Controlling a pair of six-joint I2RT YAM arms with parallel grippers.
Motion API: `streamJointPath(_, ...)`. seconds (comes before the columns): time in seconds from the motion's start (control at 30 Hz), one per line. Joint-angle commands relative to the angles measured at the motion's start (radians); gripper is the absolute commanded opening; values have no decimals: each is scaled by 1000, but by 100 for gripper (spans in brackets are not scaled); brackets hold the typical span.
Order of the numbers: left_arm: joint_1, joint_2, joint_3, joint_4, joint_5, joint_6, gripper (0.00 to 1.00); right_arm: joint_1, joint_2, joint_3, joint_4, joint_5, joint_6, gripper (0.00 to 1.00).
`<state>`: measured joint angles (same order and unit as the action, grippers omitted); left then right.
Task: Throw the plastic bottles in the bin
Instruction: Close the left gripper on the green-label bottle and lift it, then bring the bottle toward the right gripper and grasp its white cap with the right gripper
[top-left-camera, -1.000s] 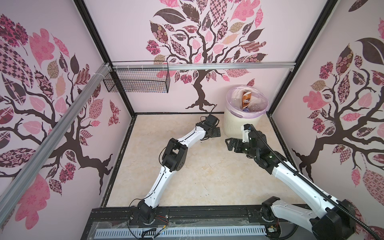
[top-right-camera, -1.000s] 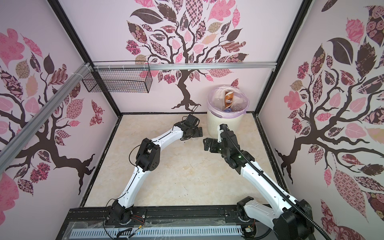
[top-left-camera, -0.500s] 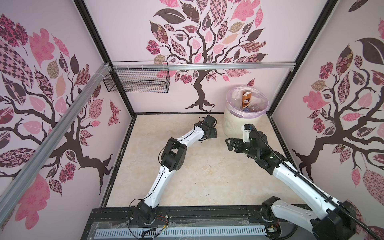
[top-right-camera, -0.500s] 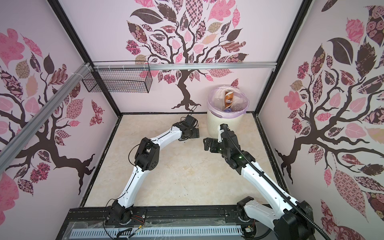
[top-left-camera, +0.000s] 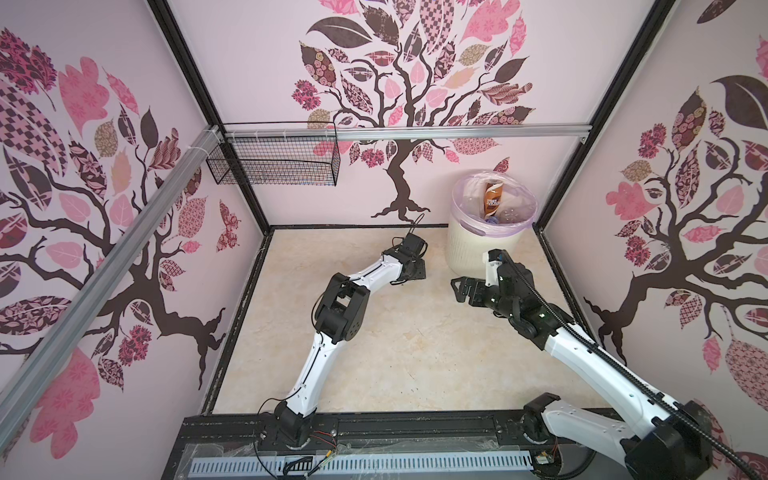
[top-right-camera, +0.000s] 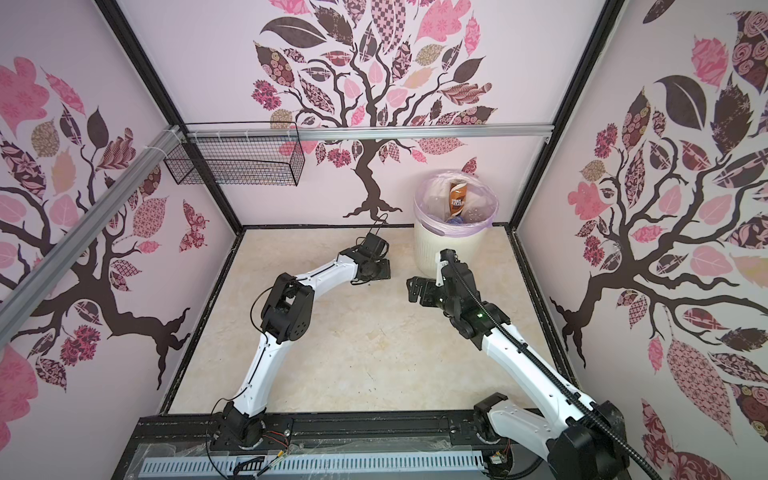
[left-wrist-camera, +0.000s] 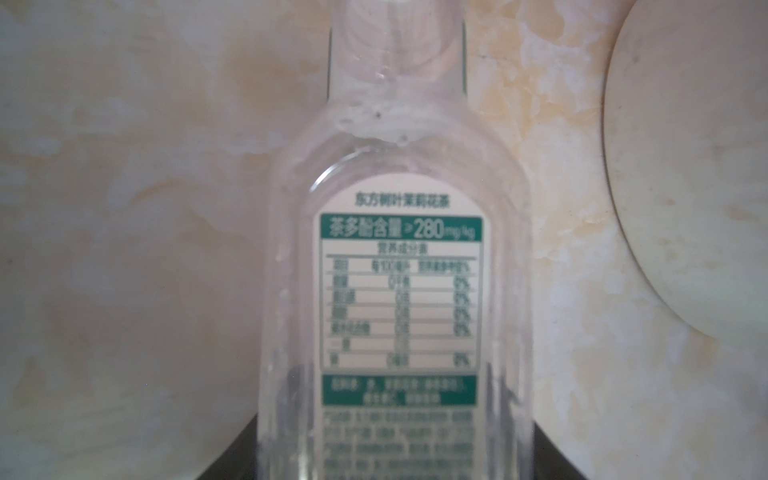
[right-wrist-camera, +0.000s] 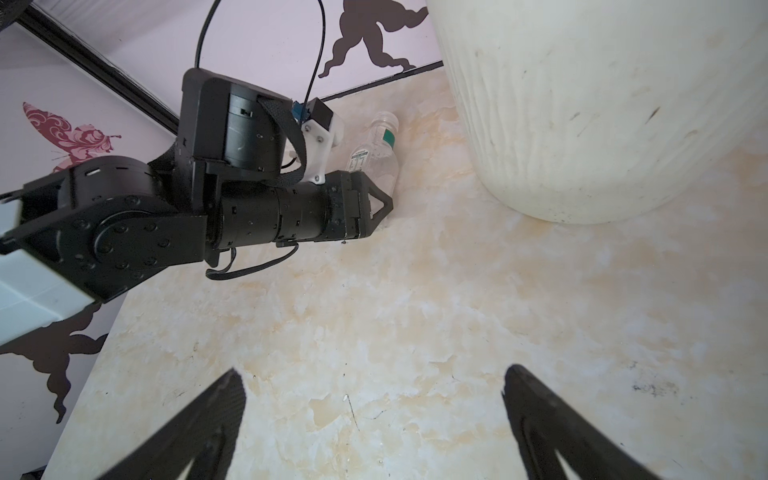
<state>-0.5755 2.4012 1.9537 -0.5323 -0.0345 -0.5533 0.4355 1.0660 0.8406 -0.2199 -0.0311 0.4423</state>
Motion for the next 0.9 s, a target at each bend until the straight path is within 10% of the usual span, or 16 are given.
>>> streamJointPath(0.0, 19, -75, -95, 42, 17, -13, 58, -5, -12, -13, 11, -15, 8, 99)
streamJointPath(0.87, 70, -611, -884, 424, 245, -62, 53, -6, 78, -30, 72, -152, 118, 100)
